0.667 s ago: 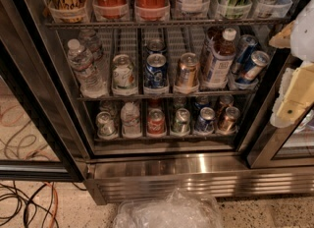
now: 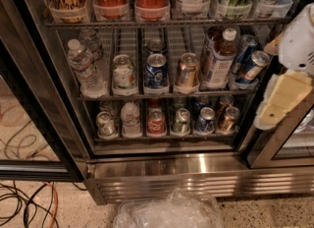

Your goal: Pick green can from bottom shelf of fridge

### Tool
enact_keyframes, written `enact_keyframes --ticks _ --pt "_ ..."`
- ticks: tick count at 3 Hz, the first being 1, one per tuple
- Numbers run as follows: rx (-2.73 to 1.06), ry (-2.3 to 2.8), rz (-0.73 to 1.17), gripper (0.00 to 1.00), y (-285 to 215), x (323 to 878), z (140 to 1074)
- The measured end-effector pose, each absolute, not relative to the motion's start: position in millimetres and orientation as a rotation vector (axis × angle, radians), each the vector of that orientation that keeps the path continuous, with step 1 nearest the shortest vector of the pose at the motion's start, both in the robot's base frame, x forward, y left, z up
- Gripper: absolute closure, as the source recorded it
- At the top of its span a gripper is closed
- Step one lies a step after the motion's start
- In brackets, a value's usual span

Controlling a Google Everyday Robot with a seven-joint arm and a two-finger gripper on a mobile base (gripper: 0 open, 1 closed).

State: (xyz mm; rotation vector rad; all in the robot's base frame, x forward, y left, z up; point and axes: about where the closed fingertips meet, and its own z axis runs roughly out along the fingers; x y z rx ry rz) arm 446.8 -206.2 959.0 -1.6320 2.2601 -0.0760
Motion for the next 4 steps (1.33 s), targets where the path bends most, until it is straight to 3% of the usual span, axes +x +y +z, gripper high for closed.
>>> enact_keyframes --ticks 2,4 --pt "-1.17 2.436 0.157 0.0 -157.6 456.2 859.3" --pt "-1.043 2.419 0.155 0.0 -153.2 472.0 861.8"
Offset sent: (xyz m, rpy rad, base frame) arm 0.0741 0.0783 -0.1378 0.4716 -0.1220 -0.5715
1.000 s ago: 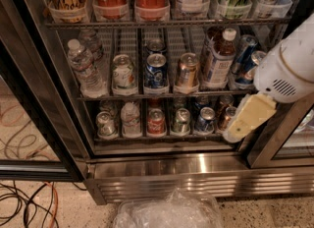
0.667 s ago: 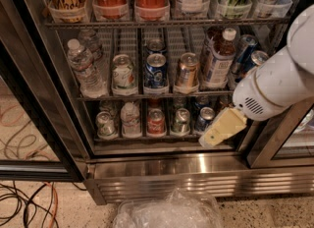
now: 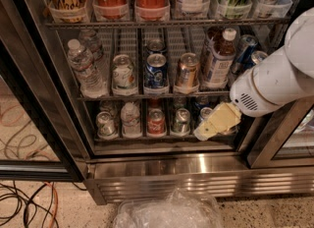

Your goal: Pick green can from bottom shelf of fridge

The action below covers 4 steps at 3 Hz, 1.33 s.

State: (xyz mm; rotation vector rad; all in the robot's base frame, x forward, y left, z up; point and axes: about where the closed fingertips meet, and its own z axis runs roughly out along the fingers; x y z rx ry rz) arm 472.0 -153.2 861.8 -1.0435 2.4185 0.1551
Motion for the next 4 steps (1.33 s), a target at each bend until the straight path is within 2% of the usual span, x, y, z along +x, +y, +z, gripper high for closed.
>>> enact_keyframes --ticks 1,3,4 --pt "-1.004 2.384 0.202 0.0 -146.0 472.4 856.7" --pt "-0.723 2.354 0.414 0.0 -113.5 455.7 783.4" --pt "-0.613 2.345 0.389 0.0 -104.1 461.4 753.3"
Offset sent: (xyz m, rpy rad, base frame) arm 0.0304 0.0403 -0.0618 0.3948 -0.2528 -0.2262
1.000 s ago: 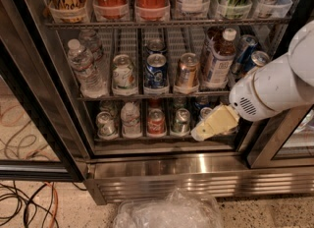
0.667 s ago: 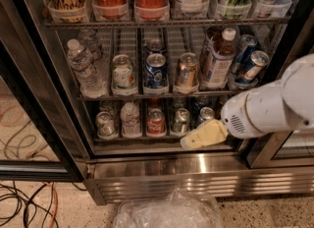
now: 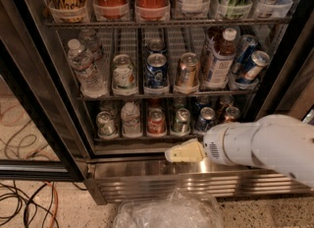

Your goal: Pick green can from bottom shelf of fridge

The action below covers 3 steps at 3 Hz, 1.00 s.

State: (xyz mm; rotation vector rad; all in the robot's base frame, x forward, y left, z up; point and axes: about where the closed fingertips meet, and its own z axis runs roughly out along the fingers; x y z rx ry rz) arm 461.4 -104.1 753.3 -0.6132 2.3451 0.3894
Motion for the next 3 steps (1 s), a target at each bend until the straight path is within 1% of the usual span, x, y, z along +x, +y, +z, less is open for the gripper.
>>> enact_keyframes --ticks 1,2,3 --pt "-0.554 2.286 0.28 0.0 -109.9 494.8 744.4" --pt "-0.508 2.224 0.257 0.0 -110.1 513.6 756.4" --pt "-0.508 2.224 0.258 0.0 -110.0 513.6 756.4"
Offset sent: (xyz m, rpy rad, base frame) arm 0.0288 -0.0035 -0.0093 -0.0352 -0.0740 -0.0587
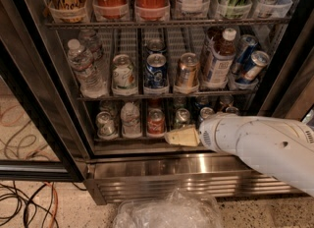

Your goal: Pick green can from bottom shelf of fridge

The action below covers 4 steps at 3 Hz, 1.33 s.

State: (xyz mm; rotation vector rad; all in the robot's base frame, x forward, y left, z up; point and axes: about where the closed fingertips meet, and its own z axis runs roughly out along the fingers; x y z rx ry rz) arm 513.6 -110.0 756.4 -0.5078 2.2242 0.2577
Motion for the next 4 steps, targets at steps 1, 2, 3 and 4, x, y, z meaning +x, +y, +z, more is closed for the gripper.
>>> enact_keyframes --ticks 1,2,3,4 --pt "-0.454 2.19 0.268 0.0 -111.4 519.8 748.6" --pt "-0.33 2.173 0.285 0.0 -128.8 519.7 714.7" --pt "-0.223 2.146 0.33 0.0 -126.4 530.3 680.4" --pt "-0.155 2.085 0.36 0.0 -110.2 547.4 661.7"
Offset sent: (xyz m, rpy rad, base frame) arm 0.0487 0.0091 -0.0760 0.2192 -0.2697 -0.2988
